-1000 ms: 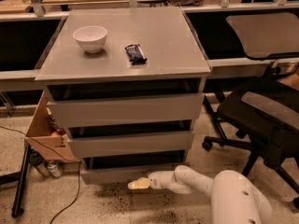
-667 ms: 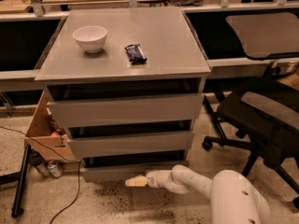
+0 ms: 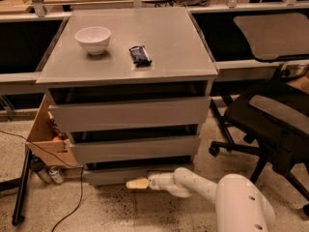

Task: Close bottom drawer

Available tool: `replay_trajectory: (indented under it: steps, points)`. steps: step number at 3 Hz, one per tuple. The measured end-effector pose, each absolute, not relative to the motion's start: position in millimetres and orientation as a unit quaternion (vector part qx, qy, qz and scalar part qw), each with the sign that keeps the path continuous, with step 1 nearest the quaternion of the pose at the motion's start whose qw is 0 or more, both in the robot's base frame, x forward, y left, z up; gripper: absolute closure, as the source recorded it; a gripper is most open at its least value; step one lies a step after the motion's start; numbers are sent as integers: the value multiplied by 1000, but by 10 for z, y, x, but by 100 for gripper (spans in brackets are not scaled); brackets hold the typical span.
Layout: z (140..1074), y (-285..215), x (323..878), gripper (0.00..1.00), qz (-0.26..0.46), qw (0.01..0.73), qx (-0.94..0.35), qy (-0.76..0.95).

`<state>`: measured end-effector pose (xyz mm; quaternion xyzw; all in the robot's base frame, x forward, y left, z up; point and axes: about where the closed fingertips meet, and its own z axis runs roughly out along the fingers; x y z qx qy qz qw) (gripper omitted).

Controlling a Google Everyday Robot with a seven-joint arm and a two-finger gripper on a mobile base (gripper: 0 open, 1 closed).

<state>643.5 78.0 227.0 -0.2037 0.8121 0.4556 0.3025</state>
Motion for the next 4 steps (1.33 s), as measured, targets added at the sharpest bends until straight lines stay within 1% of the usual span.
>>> replay_trajectory:
  steps: [2,3,4]
  points:
    - [2391,804,6499,0,448,338,-212,800]
    - [2336,784,6476,0,455,320,-209,804]
    - [2267,720,6326,0,465,276,-208,815]
